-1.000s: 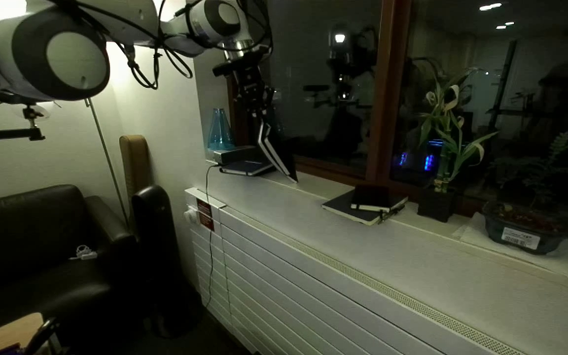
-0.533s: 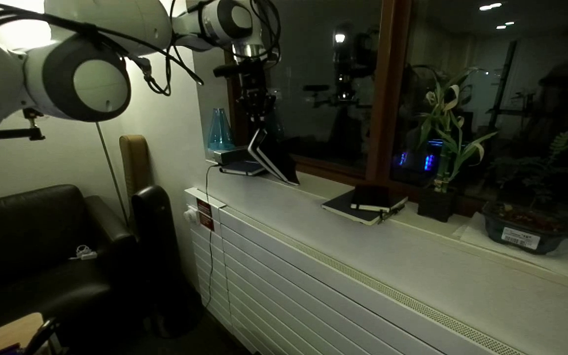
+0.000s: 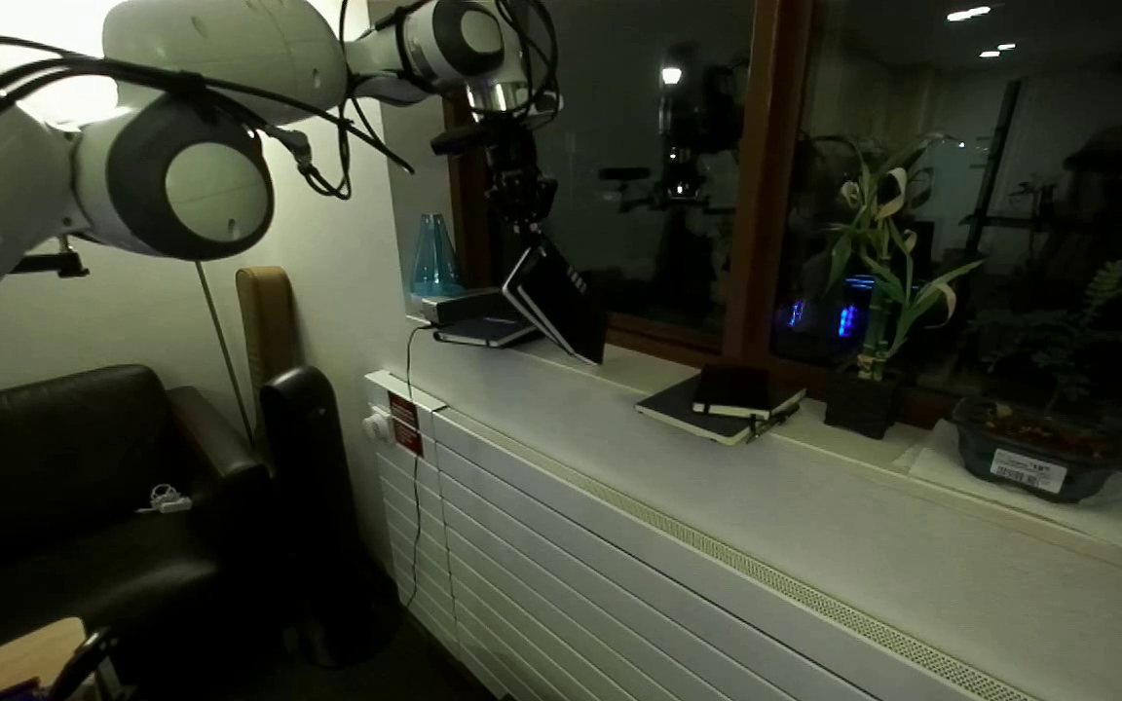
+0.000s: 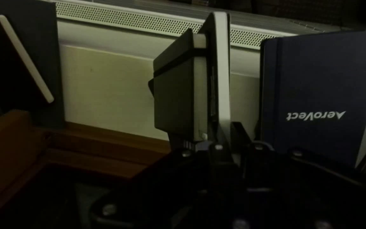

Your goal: Put one middle book on top of the book on the left.

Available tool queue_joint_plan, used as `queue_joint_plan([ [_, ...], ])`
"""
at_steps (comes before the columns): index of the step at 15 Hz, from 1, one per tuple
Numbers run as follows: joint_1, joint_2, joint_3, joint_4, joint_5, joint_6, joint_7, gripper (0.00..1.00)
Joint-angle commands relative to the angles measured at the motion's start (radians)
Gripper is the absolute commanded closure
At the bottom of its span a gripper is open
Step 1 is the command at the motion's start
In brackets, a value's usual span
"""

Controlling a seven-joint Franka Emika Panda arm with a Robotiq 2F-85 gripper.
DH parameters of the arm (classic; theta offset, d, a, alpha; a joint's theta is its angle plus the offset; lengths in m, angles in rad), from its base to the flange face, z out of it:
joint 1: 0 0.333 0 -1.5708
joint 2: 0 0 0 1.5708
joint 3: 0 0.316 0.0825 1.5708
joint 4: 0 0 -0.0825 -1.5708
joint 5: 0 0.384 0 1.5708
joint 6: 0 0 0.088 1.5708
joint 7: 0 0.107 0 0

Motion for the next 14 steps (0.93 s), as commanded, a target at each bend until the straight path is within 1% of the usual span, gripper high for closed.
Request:
queue_joint_plan([
  [1, 0.032, 0.069, -0.076, 0.140, -0.042, 0.015, 0.041, 0.97],
  [3, 0.032, 0.086, -0.107, 0.173, -0.048, 0.022, 0.054, 0.97],
  [4, 0.031, 0.038, -0.108, 0.086, -0.064, 0.072, 0.075, 0.97],
  [7, 0.036, 0.049, -0.144, 0.097, -0.090, 0.115, 0.123, 0.97],
  [10, 0.043, 0.054, -0.181, 0.101, -0.121, 0.162, 0.205, 0.97],
  [12, 0.045, 0.052, -0.200, 0.100, -0.133, 0.177, 0.265, 0.97],
  [13, 0.034, 0.037, -0.179, 0.082, -0.101, 0.153, 0.249, 0.97],
  [14, 0.044, 0.045, -0.197, 0.088, -0.119, 0.164, 0.287, 0.97],
])
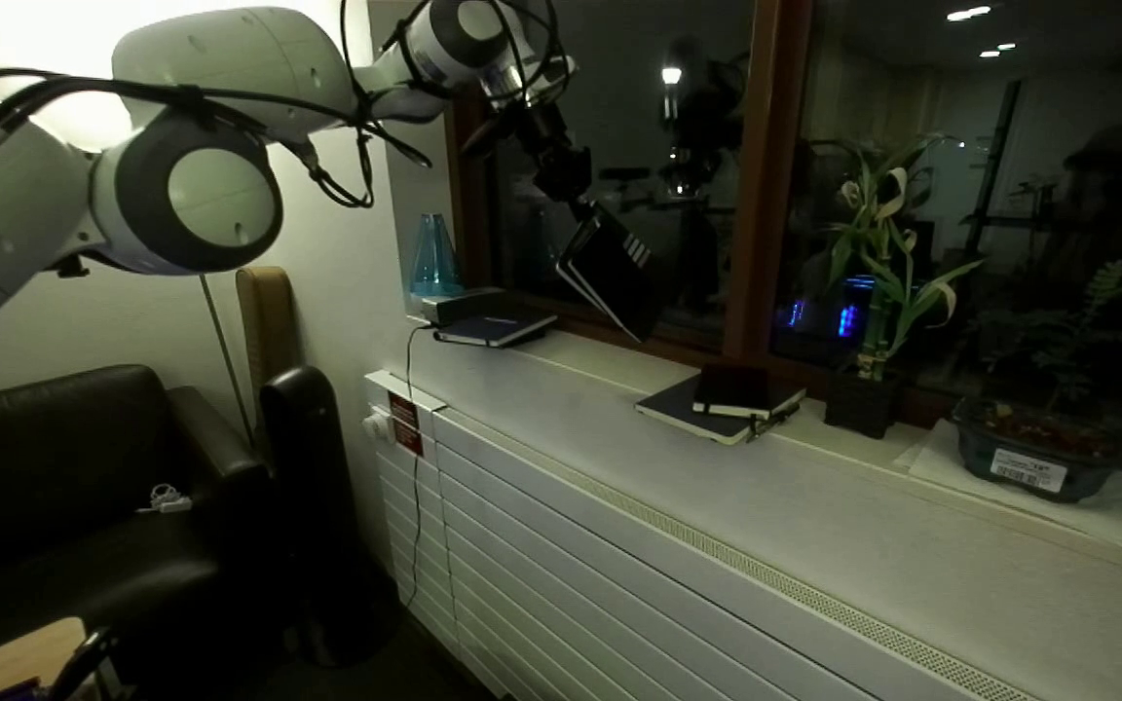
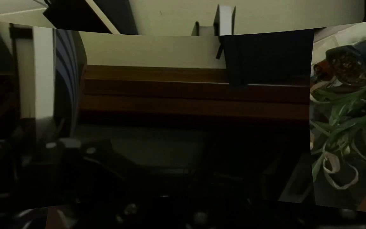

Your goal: Put one middle book on top of the book on the left.

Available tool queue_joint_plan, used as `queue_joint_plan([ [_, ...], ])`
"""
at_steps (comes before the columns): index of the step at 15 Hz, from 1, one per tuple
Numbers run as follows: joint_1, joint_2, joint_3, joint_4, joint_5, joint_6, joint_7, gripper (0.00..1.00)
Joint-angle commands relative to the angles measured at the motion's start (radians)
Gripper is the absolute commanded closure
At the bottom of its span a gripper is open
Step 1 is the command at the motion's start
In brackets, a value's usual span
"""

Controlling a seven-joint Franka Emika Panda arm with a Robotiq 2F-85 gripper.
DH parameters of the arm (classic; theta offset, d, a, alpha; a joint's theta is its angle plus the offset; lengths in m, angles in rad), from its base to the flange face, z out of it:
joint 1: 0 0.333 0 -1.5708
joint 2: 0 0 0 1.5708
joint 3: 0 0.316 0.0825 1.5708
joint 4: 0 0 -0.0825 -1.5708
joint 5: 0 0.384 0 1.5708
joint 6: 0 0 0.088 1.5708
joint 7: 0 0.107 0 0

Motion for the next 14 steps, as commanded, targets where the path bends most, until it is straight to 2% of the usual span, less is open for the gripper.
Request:
queue_joint_plan([
  [1, 0.015, -0.010, -0.028, -0.009, -0.025, 0.030, 0.069, 0.97],
  [3, -0.020, -0.035, 0.041, -0.042, 0.065, -0.009, -0.007, 0.97],
  [8, -0.021, -0.026, 0.071, -0.043, 0.102, -0.020, -0.004, 0.97],
  [14, 0.003, -0.015, 0.028, -0.023, 0.055, 0.009, 0.046, 0.97],
])
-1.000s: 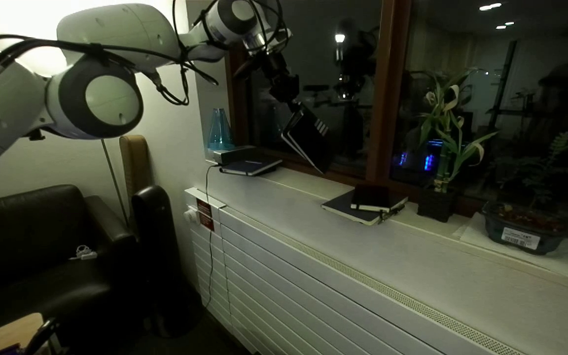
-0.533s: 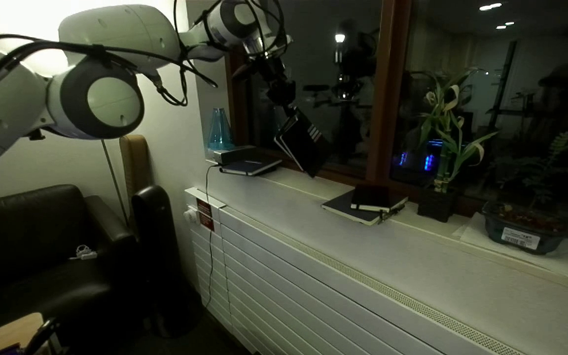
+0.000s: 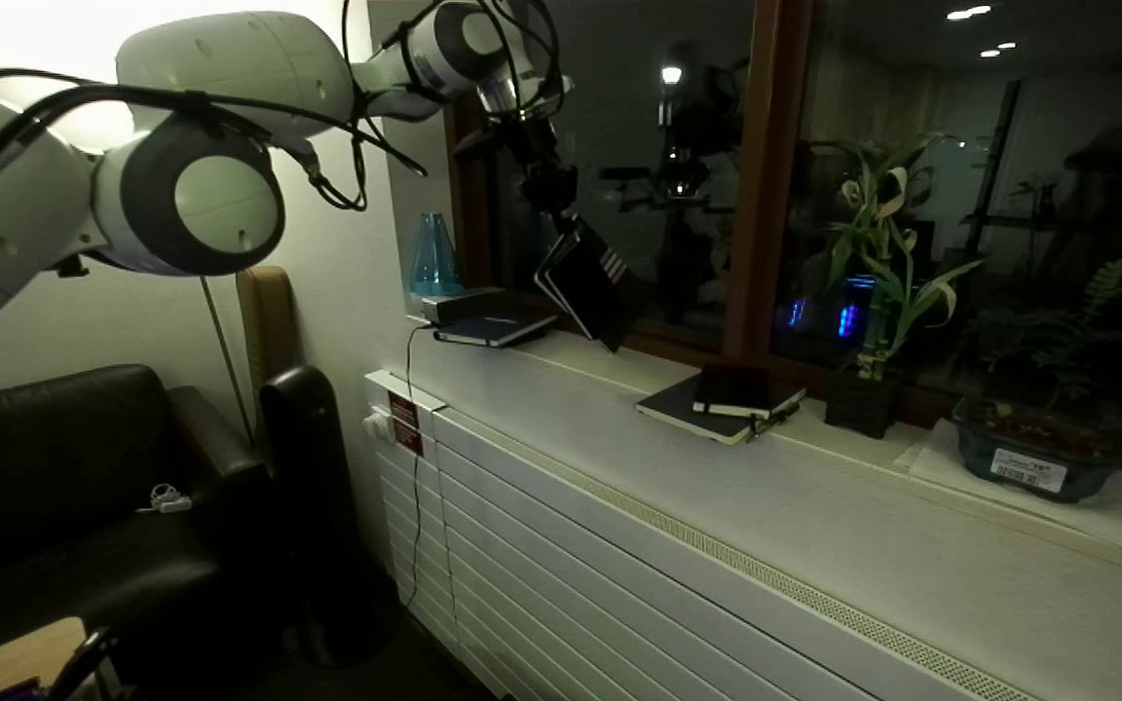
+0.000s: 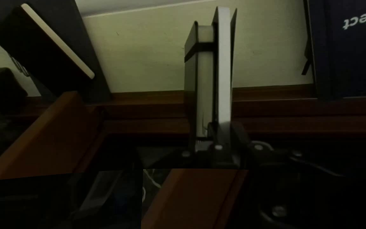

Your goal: Put one middle book on top of the book on the left.

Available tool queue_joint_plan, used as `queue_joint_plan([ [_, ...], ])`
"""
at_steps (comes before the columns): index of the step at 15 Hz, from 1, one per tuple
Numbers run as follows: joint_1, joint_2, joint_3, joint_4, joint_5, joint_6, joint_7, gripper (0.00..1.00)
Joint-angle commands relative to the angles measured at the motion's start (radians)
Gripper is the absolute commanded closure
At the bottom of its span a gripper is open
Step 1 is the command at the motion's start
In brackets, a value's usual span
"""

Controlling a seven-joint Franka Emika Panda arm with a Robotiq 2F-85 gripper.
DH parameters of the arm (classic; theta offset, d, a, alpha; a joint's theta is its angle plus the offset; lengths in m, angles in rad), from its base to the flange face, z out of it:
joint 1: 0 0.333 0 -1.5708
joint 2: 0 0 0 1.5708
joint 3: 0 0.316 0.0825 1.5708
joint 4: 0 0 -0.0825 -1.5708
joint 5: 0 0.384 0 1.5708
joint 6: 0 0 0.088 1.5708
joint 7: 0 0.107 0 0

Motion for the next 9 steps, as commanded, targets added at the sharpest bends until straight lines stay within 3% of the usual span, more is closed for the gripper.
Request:
queue_joint_plan([
  [1, 0.013, -0.017, -0.031, -0.006, -0.030, 0.020, 0.026, 0.97],
  [9, 0.061, -0.003, -0.120, 0.004, -0.131, 0.049, 0.072, 0.97],
])
